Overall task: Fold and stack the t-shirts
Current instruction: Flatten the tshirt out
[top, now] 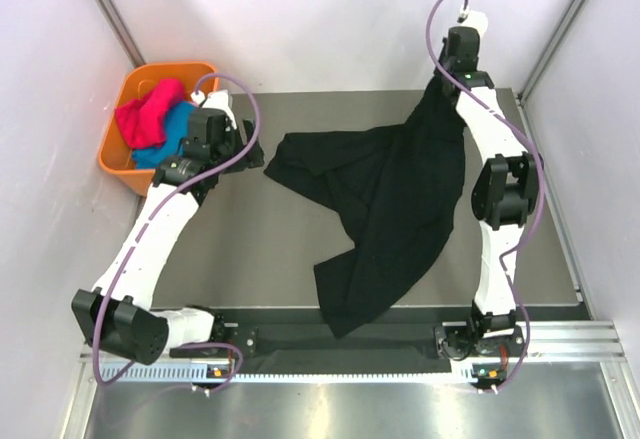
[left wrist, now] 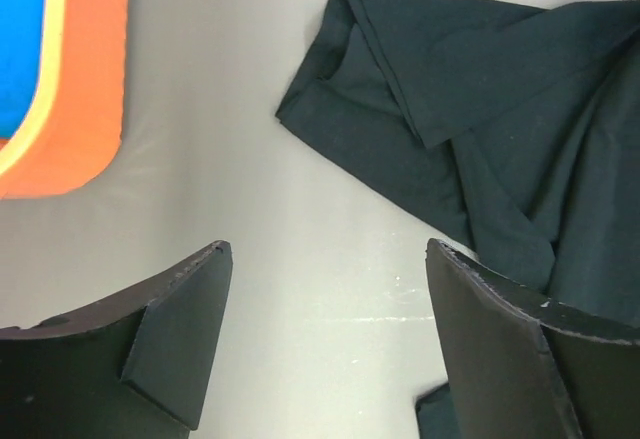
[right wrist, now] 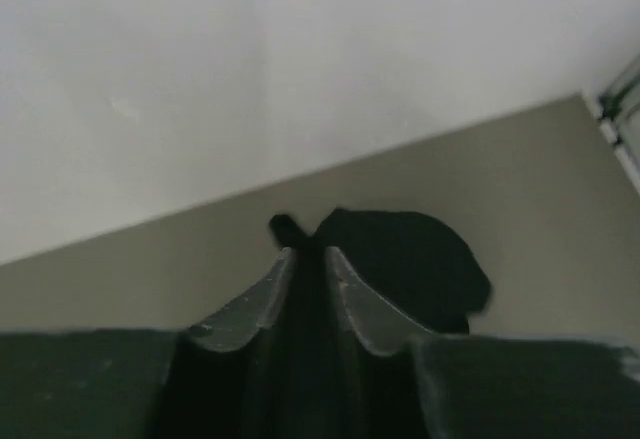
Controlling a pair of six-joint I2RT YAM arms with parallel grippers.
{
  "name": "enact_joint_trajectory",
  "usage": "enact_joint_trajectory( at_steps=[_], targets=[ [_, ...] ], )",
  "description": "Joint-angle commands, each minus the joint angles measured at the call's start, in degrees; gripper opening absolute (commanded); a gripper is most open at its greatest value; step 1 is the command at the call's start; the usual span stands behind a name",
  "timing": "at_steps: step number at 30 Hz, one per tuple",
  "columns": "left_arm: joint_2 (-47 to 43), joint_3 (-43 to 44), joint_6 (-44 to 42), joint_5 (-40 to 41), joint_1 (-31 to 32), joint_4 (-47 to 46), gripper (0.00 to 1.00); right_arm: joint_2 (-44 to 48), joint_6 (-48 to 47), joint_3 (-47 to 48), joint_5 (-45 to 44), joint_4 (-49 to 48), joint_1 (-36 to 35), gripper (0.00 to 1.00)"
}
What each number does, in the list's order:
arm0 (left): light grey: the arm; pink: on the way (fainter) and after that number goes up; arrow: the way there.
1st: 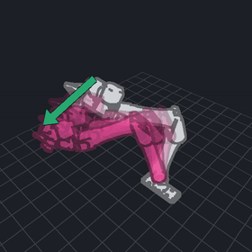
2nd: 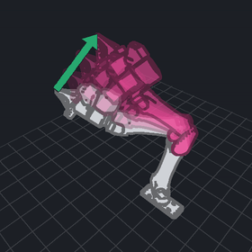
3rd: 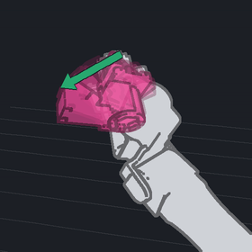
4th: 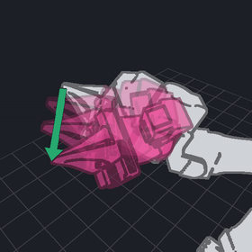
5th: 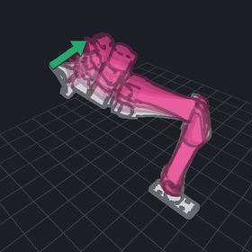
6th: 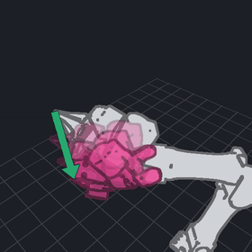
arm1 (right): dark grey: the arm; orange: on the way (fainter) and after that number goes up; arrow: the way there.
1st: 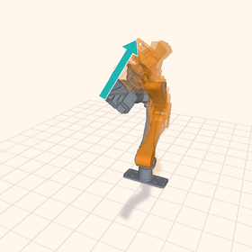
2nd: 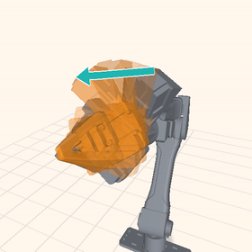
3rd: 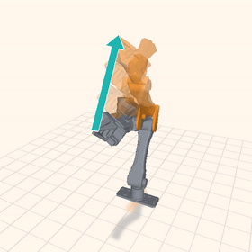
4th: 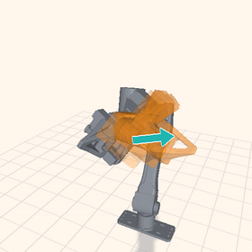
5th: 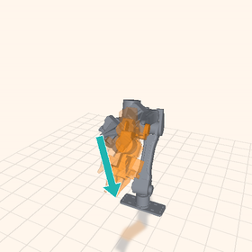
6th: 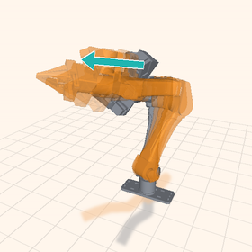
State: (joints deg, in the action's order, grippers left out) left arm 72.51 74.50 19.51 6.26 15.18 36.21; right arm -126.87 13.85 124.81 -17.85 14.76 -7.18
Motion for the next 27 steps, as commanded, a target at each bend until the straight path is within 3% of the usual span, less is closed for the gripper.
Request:
enact_joint_trajectory(
  at_steps=[1, 3, 5, 6, 10, 12, 16, 19, 27],
  targets=[
    [-1.85, -2.24, -1.93, -1.77, 0.29, -1.83, 0.82, 3.9, 1.26, 4.92, 3.17, 12.6, 1.82, 0.39],
    [-1.41, -3.57, 0.17, -4.58, 0.29, -2.8, 0.8, 5.39, 2.06, 2.2, 4.39, 18.26, 1.91, 0.57],
    [-0.27, -4.45, 1.75, -10.29, 0.29, -3.07, 0.75, 9.26, 3.03, -4.9, 6.76, 24.59, 1.91, 0.64],
    [1.39, -4.54, 3.24, -11.96, 0.29, -2.81, 0.64, 12.93, 3.12, -7.98, 10.08, 25.92, 1.91, 0.66],
    [5.44, -5.5, 7.55, -19.17, 0.55, -1.84, 0.38, 24.6, 3.82, -32.79, 19.93, 25.94, 0.6, 0.7],
    [7.46, -6.29, 9.05, -19.97, 0.73, -3.24, 0.4, 31.63, 3.65, -41.1, 25.92, 24.79, -0.63, 0.75],
    [12.21, -5.6, 7.66, -20.67, 2.74, -5.7, 0.56, 43.85, 7.93, -64.98, 28.65, 18.29, -5.2, 0.82],
    [17.65, -3.49, 6.25, -19.97, 3.1, -8.42, 0.6, 49.51, 12.24, -74.24, 30.76, 15.38, -5.56, 0.82],
    [36.64, 6.97, 10.18, -21.38, 3.01, -13.61, 0.57, 58.39, 15.33, -81.48, 32.17, 17.05, -5.21, 0.77]
  ],
)
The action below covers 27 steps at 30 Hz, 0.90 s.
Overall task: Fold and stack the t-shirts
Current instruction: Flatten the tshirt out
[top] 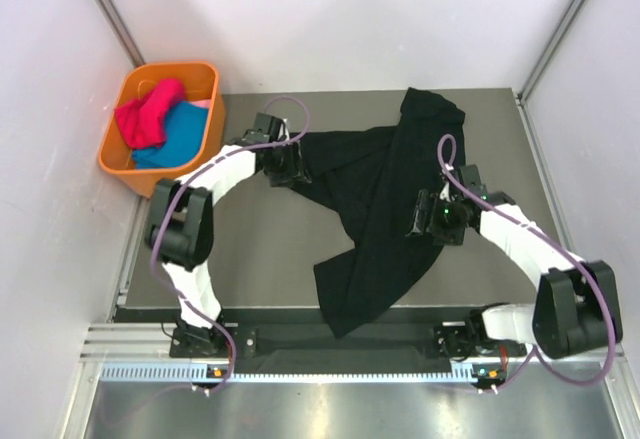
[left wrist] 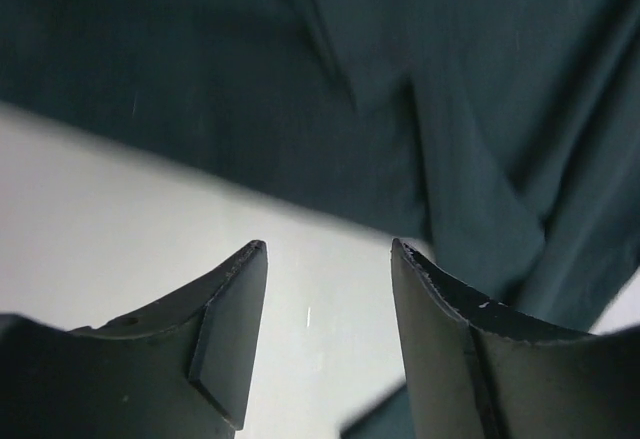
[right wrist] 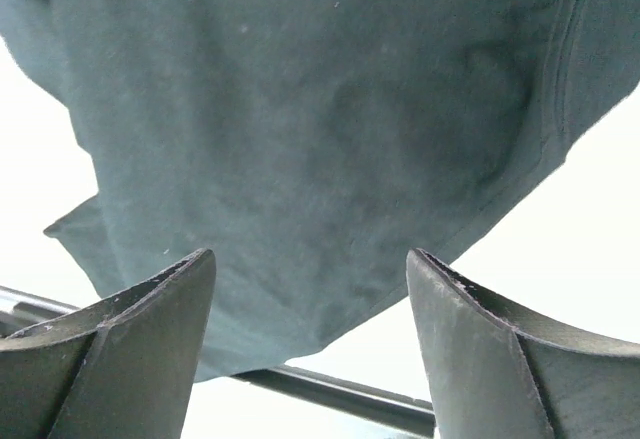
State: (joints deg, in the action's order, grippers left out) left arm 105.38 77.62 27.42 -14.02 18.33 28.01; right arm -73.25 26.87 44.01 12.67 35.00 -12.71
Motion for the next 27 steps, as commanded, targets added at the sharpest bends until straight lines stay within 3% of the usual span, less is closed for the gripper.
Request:
enact_joint_trajectory(
  at_steps=[1, 9, 15, 19, 20, 21, 24, 27],
  targets=[
    [5.08, 4.63, 2.9, -1.71, -0.05, -7.07, 0.57, 5.22, 2.57, -1.46, 1.66, -3.45, 0.49, 0.77],
    [15.81, 11.23, 6.42, -1.54, -0.05, -10.6, 0.57, 4.26, 1.25, 0.11, 2.19, -1.87, 2.51, 0.77],
    [19.59, 13.87, 8.26, -3.11, -0.05, -12.36, 0.43, 2.07, 0.81, 1.69, 2.19, -2.48, 3.22, 0.77],
    [19.86, 13.52, 8.7, -3.56, -0.05, -12.54, 0.4, 0.31, 1.08, 2.05, 2.8, -3.53, 3.22, 0.77],
    [19.43, 13.52, 8.53, -3.47, -0.05, -12.45, 0.35, -0.04, 1.08, 2.05, 2.89, -3.71, 3.22, 0.77],
    [19.07, 13.34, 8.27, -3.12, -0.05, -12.54, 0.2, -0.4, 1.08, 2.05, 2.98, -3.8, 3.22, 0.77],
    [17.32, 13.6, 8.26, -2.24, -0.13, -13.07, 0.0, -1.36, 0.73, 2.22, 3.15, -4.15, 3.13, 0.77],
    [15.12, 15.01, 8.09, -0.66, -0.13, -16.04, 0.0, -2.07, 0.64, 2.13, 3.5, -4.33, 3.13, 0.77]
  ],
)
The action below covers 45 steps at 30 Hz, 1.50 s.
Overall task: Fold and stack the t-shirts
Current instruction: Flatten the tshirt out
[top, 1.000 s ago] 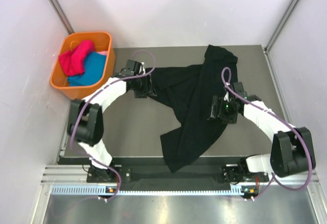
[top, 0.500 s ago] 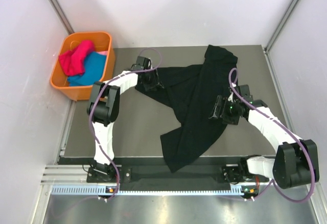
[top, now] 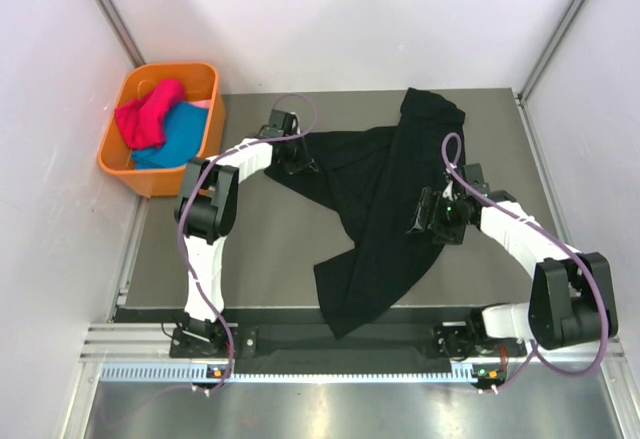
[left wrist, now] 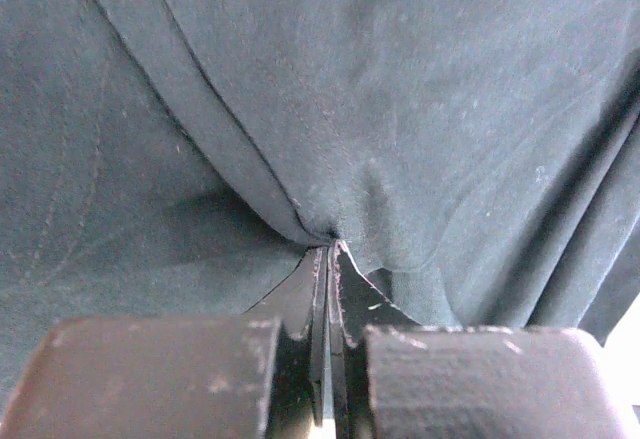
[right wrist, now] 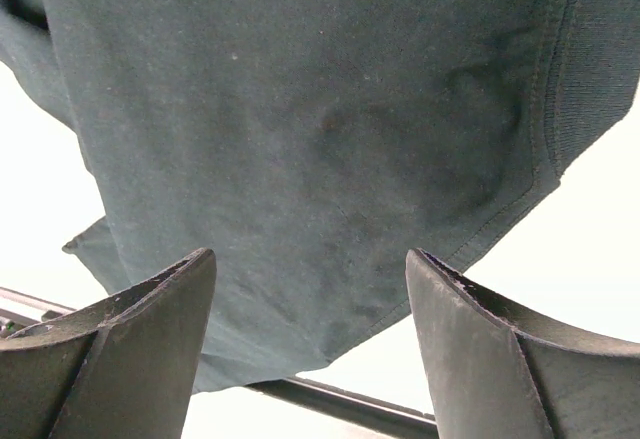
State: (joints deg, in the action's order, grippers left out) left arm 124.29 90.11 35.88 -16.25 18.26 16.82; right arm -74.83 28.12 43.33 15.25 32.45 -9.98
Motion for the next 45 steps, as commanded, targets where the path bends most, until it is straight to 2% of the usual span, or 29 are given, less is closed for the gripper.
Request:
enact_joint_trajectory(
  at_steps=[1, 2, 5, 7, 8, 9, 10, 12, 13, 14, 16, 19, 21, 24, 27, 29, 37, 40, 45],
  targets=[
    [-4.4, 2.79, -0.37, 2.88, -0.24, -6.52, 0.0, -0.76, -0.35, 2.72, 1.19, -1.77, 0.4, 0.77],
    [-5.28, 2.97, -0.37, 3.76, -0.33, -10.97, 0.0, -0.93, -0.08, 2.81, 1.89, -1.69, 0.48, 0.77],
    [-3.89, 6.65, -0.89, 7.18, -1.64, -15.67, 0.0, -1.81, 0.36, 3.34, 3.03, -0.99, 0.4, 0.77],
    [1.27, 15.5, -2.21, 8.42, -3.49, -16.21, 0.0, -2.43, 0.27, 4.3, 3.12, 0.24, 0.49, 0.77],
    [3.66, 19.72, -3.0, 8.95, -4.1, -15.77, 0.05, -2.6, 0.01, 4.74, 2.95, 1.38, 0.4, 0.77],
    [9.16, 30.11, -3.79, 9.56, -5.42, -12.28, 0.32, -2.78, -0.52, 5.61, 2.86, 2.17, 0.4, 0.77],
    [9.22, 35.96, -3.8, 9.74, -5.95, -10.25, 0.32, -2.78, -0.7, 5.97, 2.69, 2.62, 0.4, 0.77],
    [16.4, 49.65, -6.25, 11.66, -6.74, -6.29, 0.52, -2.78, -1.31, 6.59, 2.6, 3.41, 0.4, 0.77],
    [18.25, 51.64, -7.83, 12.29, -6.83, -4.71, 0.65, -2.78, -1.31, 6.59, 2.68, 3.5, 0.48, 0.77],
    [18.01, 51.92, -8.28, 12.56, -6.84, -4.69, 0.87, -2.78, -1.49, 6.59, 2.6, 3.41, 0.49, 0.77],
    [13.99, 46.33, -8.63, 12.21, -6.92, -5.47, 0.94, -2.96, -1.4, 5.98, 3.29, 2.89, 0.4, 0.77],
    [5.48, 30.7, -9.33, 9.92, -6.49, -8.2, 0.9, -2.69, -1.05, 4.84, 3.83, 1.83, 0.31, 0.77],
    [1.85, 21.14, -10.38, 10.1, -5.87, -9.08, 0.81, -1.91, -1.05, 4.22, 4.27, 1.39, 0.31, 0.77],
    [-3.95, 11.54, -11.97, 10.71, -5.61, -10.05, 0.69, -1.03, -1.57, 3.52, 4.79, 1.04, 0.4, 0.77],
    [-5.99, 8.08, -13.99, 11.24, -5.43, -8.83, 0.7, -0.24, -1.84, 2.38, 5.49, 0.78, 0.4, 0.77],
    [-4.94, 8.15, -15.66, 11.59, -5.43, -7.51, 0.74, 0.82, -1.93, 1.5, 5.85, 0.69, 0.4, 0.78],
    [1.3, 12.37, -23.04, 15.37, -4.9, -4.69, 0.76, 3.63, -2.89, -0.7, 5.59, 2.36, 0.49, 0.78],
    [4.02, 15.0, -24.28, 14.5, -4.9, -3.99, 0.72, 4.34, -3.24, -1.14, 5.24, 3.15, 0.49, 0.78],
    [5.96, 16.59, -23.75, 12.99, -4.55, -3.72, 0.49, 4.78, -3.51, -1.49, 4.79, 3.76, 0.48, 0.78]
  ],
)
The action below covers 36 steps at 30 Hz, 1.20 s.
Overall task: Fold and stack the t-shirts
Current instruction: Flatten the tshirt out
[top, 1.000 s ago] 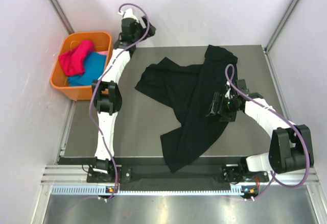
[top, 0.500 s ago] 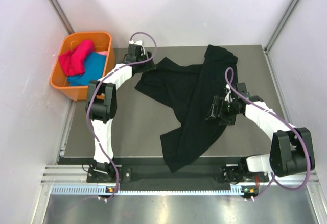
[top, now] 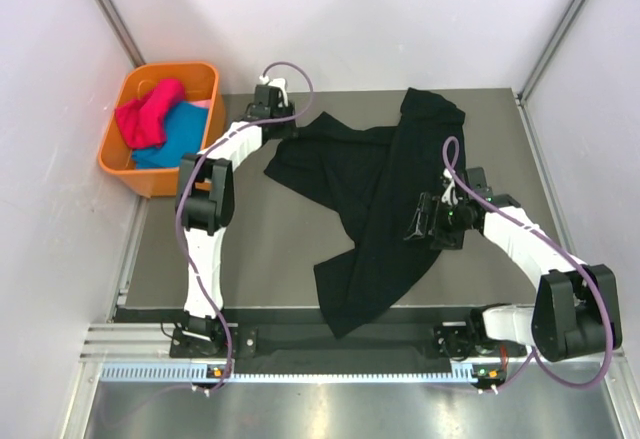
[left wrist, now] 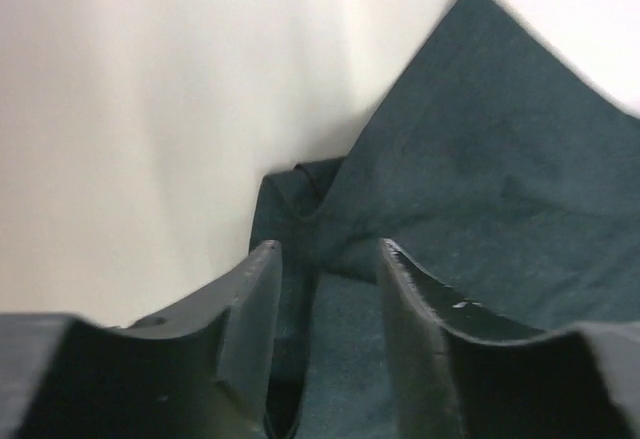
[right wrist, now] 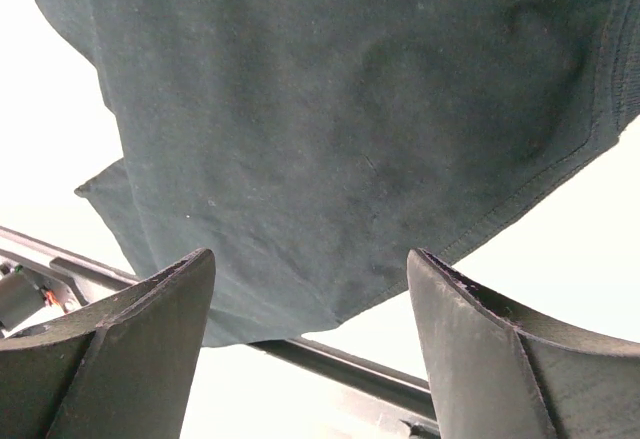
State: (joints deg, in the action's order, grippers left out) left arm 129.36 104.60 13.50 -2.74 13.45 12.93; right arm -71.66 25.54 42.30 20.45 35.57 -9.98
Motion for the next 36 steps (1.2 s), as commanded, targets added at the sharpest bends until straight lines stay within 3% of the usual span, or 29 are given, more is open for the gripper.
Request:
enact_joint_trajectory(
  at_steps=[1, 7, 22, 28, 31, 33, 36],
  targets=[
    [0.98, 2.02, -1.37, 0.27, 0.43, 1.04, 0.47, 1.52, -0.93, -0.38, -0.32, 0.64, 0.49, 0.78],
    [1.24, 1.22, -1.37, 1.86, 1.4, 2.71, 0.52, 0.91, -0.84, -0.03, -0.5, 0.11, 0.49, 0.78],
    [5.02, 4.39, -3.39, 0.72, 1.4, 4.82, 0.49, -2.78, 1.35, 0.5, -2.52, -1.29, 0.66, 0.77],
    [4.24, 4.13, -2.51, -0.07, 1.49, 5.0, 0.0, -5.15, 3.28, 0.59, -4.97, -2.35, 0.92, 0.76],
    [2.13, 3.69, -2.6, -0.07, 1.49, 5.44, 0.0, -7.69, 5.3, 1.55, -7.61, -2.52, 1.1, 0.69],
    [-0.33, 3.51, -2.77, 0.28, 1.49, 6.58, 0.0, -9.02, 6.27, 1.99, -10.06, -2.61, 1.63, 0.54],
    [-5.86, -0.25, -1.9, 1.42, 1.49, 6.85, 0.0, -11.48, 6.28, 2.78, -12.44, -3.31, 2.68, 0.5]
  ],
)
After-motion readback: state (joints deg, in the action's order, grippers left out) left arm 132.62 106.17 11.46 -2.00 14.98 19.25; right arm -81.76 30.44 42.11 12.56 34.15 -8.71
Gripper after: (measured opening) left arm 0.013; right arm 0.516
